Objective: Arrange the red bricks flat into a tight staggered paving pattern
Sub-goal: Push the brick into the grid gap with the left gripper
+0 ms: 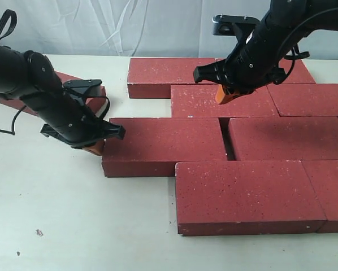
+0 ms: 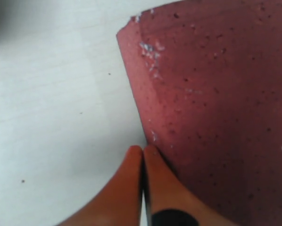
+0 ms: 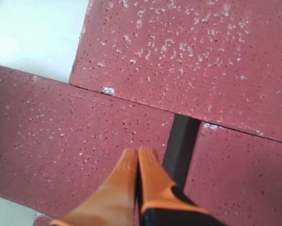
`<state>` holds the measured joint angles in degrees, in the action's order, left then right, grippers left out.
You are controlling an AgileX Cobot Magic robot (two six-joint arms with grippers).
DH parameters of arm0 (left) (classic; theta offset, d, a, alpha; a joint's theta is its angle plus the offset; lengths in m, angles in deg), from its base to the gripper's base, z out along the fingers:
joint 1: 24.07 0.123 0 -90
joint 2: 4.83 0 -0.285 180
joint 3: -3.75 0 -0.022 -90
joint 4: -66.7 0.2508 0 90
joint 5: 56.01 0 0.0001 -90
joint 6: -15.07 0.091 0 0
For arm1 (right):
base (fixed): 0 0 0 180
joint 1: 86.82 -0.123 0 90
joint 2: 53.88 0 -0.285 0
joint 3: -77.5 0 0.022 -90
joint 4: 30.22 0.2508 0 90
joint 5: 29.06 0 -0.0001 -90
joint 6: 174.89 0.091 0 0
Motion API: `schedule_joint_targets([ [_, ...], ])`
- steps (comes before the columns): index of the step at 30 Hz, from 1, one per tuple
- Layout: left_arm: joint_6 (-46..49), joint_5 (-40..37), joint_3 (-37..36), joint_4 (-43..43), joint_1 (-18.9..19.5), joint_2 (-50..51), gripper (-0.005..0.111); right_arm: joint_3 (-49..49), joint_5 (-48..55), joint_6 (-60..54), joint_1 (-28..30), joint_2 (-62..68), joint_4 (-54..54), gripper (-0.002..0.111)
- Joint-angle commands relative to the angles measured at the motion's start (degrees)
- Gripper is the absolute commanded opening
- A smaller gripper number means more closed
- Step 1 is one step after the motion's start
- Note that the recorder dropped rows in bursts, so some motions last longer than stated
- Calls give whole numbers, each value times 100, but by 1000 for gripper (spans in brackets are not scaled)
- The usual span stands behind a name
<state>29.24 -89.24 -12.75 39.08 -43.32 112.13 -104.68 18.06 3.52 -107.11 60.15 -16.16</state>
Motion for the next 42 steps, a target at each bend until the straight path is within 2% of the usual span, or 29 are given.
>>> schedule_joint_targets([
  [1, -22, 81, 161, -225, -139, 31, 0, 24, -42, -28, 27, -42, -49, -1],
  [21, -8, 75, 277, -394, -392, 249, 0, 24, -161, -28, 27, -42, -49, -1],
  [29, -8, -80, 277, -205, -222, 249, 0, 24, -165, -28, 27, -42, -59, -1],
  [42, -8, -374, 277, 163, 260, -31, 0, 24, -134, -28, 27, -42, -59, -1],
])
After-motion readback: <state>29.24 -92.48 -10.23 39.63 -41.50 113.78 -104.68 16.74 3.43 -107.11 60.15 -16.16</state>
